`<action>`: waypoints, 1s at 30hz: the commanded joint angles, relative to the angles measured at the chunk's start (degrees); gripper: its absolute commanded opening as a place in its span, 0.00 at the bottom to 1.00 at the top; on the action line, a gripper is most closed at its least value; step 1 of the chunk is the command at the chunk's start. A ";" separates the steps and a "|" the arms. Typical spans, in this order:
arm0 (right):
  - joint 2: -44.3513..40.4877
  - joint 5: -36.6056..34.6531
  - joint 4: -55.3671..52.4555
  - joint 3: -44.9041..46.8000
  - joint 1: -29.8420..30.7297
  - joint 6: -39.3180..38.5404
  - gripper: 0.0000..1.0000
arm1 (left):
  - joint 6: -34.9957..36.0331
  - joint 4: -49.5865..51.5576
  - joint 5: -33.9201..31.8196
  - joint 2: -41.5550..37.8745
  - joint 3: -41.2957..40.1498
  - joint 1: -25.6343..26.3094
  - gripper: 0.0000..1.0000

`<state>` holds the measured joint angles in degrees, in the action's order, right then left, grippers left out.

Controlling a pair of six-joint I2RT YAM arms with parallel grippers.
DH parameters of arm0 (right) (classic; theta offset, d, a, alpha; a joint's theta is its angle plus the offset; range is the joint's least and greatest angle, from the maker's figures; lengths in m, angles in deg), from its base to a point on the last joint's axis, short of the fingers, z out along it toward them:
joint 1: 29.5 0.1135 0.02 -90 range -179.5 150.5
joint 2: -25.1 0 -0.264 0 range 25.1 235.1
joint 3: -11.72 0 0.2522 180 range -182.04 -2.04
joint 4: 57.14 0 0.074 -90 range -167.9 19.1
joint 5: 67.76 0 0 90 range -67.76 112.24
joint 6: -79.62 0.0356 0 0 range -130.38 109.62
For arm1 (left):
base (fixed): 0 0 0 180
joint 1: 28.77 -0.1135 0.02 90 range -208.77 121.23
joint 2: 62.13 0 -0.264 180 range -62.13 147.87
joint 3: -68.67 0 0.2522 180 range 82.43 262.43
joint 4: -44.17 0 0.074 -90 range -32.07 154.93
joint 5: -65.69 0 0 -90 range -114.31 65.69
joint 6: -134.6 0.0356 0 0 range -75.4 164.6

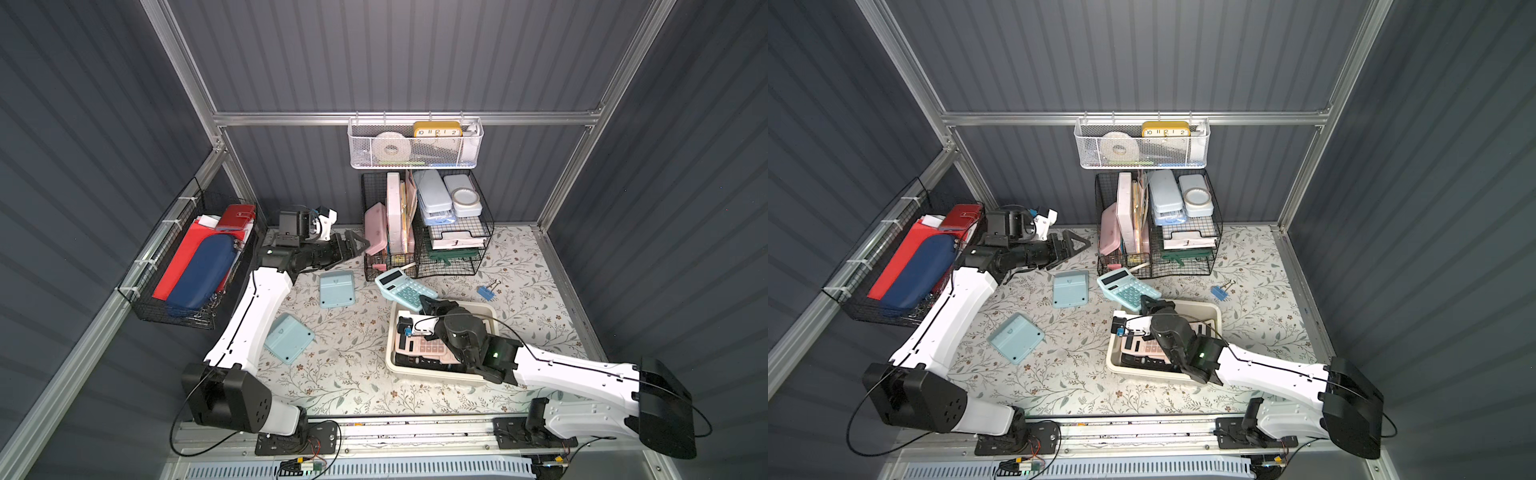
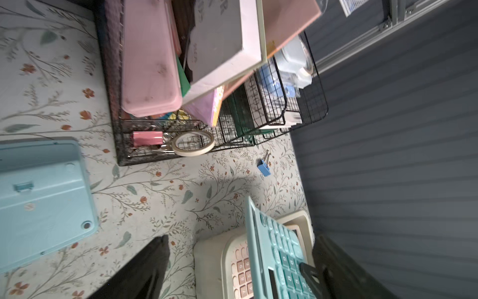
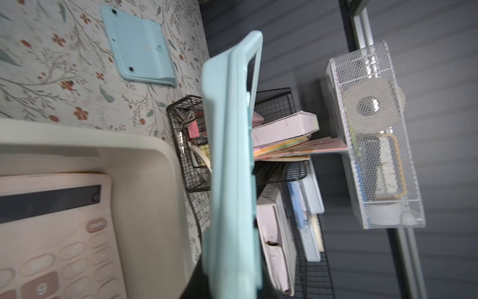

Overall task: Put the calculator in the storage box
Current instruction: Pick up the calculator at the center of the board.

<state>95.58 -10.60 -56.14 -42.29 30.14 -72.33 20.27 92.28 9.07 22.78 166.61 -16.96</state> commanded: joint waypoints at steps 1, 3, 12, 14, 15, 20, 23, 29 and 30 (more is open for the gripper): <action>1.50 -3.81 10.67 0.11 0.14 -9.52 0.00 | 0.06 -1.34 4.95 1.35 0.31 1.50 0.88; 2.34 -4.59 12.38 -0.09 0.16 -11.48 0.00 | -0.64 -2.39 7.04 2.33 0.00 2.61 0.84; 5.62 -6.47 18.33 -0.43 0.13 -19.61 0.00 | -0.37 -4.11 10.38 5.48 -0.84 4.61 0.60; 6.03 -6.45 18.82 -0.57 0.13 -20.31 0.00 | -0.18 -4.37 10.38 6.00 -1.29 5.19 0.57; 6.15 -6.32 18.73 -0.67 0.17 -20.47 0.00 | -0.10 -4.54 10.51 6.28 -1.39 5.32 0.54; 6.86 -5.74 19.15 -0.55 0.11 -20.87 0.00 | 0.08 -5.82 13.48 8.16 -0.99 6.83 0.37; 7.21 -6.34 20.39 -0.19 0.17 -21.19 0.00 | 0.52 -5.83 14.34 8.70 -0.59 7.52 0.26; 7.26 -6.29 21.34 0.25 0.21 -21.02 0.00 | 0.78 -6.53 16.02 10.01 -0.54 7.52 0.08; 7.30 -6.28 21.42 0.35 0.18 -20.93 0.00 | 0.74 -6.64 16.05 10.02 -0.52 7.52 0.05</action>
<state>102.53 -17.81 -37.75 -42.21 30.14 -93.01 19.63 85.79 21.79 31.83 166.13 -10.40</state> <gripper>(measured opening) 0.154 0.130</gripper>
